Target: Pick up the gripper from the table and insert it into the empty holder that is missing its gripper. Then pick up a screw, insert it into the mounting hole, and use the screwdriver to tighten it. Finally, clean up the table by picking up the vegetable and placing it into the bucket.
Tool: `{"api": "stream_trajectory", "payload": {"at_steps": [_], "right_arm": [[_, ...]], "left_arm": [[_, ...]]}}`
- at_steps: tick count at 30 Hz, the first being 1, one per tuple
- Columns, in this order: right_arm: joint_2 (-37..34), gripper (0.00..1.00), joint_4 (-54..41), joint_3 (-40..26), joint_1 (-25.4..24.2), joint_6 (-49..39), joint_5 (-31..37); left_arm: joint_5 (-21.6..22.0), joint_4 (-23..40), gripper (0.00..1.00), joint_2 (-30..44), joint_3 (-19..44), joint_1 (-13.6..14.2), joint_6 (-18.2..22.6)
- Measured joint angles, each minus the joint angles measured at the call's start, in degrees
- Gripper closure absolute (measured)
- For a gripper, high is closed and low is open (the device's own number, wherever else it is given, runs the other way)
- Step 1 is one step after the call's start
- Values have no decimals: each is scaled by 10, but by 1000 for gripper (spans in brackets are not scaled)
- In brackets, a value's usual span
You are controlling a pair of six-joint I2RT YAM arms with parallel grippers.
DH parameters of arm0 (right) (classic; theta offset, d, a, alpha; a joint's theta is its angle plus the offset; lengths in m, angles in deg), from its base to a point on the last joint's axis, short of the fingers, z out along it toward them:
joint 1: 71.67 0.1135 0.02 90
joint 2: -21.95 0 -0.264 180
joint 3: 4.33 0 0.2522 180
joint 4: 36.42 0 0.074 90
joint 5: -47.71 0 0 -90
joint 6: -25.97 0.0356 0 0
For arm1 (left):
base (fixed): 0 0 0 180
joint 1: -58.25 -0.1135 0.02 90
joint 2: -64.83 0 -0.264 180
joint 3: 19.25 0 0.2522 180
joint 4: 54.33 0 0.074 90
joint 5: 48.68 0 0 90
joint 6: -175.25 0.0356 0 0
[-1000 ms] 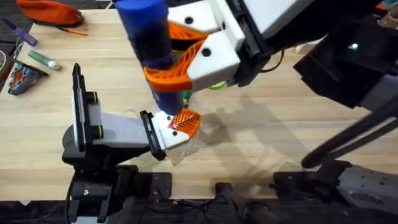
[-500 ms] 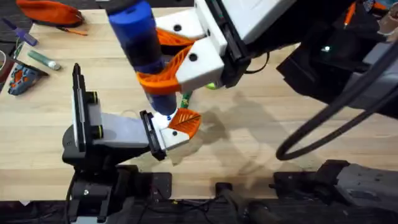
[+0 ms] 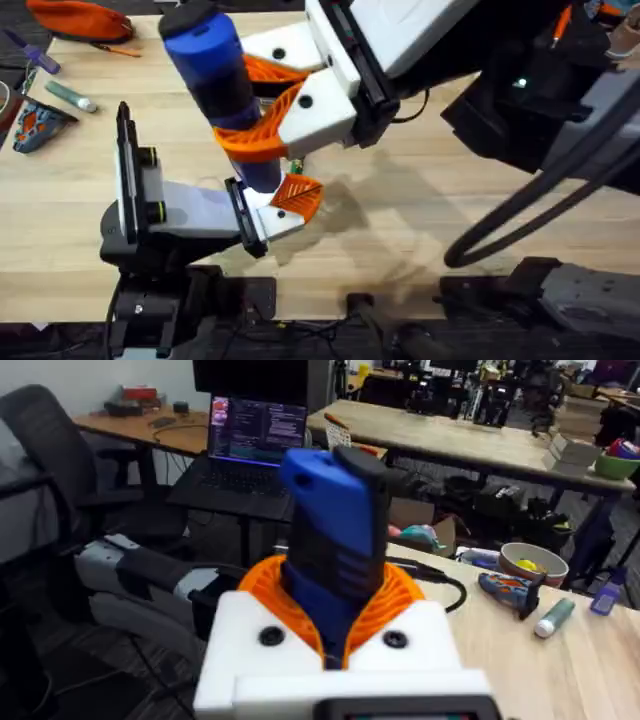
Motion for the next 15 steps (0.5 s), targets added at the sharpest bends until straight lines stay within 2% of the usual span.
{"api": "stream_trajectory", "payload": {"at_steps": [15], "right_arm": [[-1,935,-9,0,0,-6,0]], "left_arm": [[0,0,992,0,0,0,0]]}}
